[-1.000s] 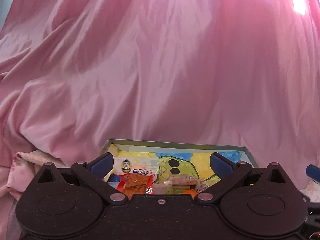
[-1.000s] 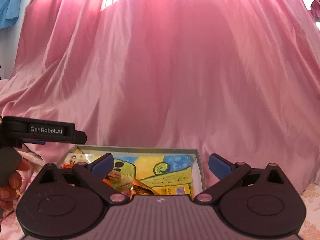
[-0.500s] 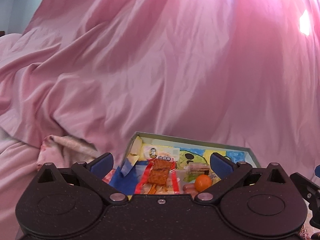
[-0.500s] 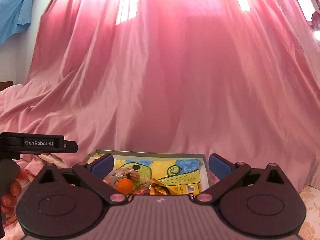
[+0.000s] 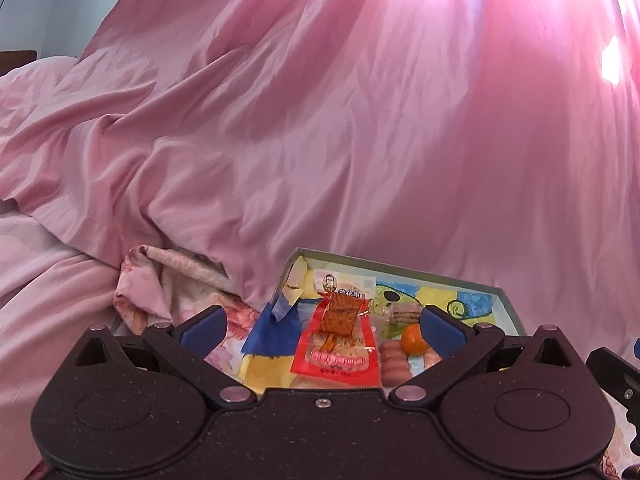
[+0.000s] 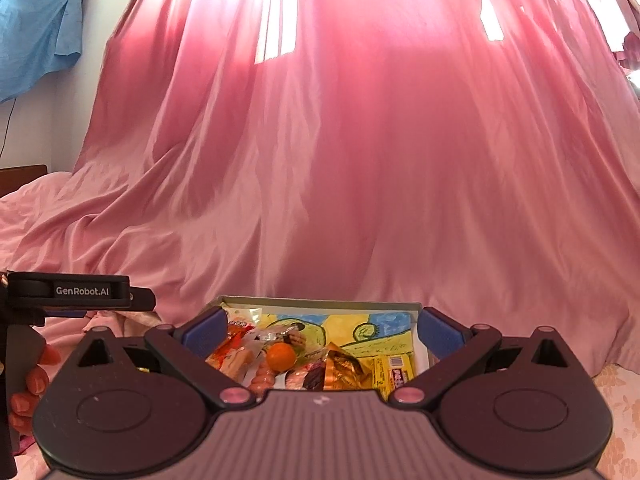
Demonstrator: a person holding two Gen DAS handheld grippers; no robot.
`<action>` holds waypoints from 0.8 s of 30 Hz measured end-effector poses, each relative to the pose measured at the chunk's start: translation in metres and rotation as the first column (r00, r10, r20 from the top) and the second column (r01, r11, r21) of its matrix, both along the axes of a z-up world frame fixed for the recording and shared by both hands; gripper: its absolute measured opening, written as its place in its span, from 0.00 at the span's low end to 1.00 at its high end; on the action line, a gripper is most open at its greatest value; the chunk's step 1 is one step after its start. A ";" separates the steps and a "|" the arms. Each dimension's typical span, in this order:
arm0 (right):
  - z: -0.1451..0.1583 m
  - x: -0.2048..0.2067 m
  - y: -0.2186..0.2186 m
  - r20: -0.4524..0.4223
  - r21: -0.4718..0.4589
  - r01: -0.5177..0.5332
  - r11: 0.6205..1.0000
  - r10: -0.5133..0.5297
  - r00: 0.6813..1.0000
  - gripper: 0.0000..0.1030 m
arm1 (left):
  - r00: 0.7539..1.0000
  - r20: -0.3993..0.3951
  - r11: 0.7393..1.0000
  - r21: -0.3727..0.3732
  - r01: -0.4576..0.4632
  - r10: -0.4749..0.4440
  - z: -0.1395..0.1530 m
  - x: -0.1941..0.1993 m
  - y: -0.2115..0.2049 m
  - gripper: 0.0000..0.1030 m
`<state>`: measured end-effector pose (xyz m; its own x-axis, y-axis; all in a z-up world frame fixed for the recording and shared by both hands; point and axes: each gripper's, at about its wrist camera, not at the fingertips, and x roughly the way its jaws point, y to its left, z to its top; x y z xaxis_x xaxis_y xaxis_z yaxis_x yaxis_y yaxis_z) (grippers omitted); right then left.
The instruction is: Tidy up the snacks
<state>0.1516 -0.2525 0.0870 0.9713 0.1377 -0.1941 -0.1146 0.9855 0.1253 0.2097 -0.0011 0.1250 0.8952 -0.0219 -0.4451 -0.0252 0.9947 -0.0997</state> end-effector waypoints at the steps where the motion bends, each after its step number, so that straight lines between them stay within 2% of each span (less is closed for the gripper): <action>1: 0.000 -0.003 0.001 -0.001 0.002 -0.002 1.000 0.002 1.000 1.00 | 1.000 0.002 1.000 0.002 0.001 -0.001 0.000 -0.003 0.001 0.99; 14: -0.004 -0.032 0.006 0.007 -0.009 -0.005 1.000 0.005 1.000 1.00 | 0.999 0.016 0.999 -0.009 -0.030 0.031 -0.010 -0.036 0.011 0.99; 24: -0.009 -0.050 0.010 0.031 -0.017 0.008 1.000 -0.008 0.999 1.00 | 0.997 0.059 0.999 -0.005 -0.052 0.052 -0.019 -0.056 0.010 0.99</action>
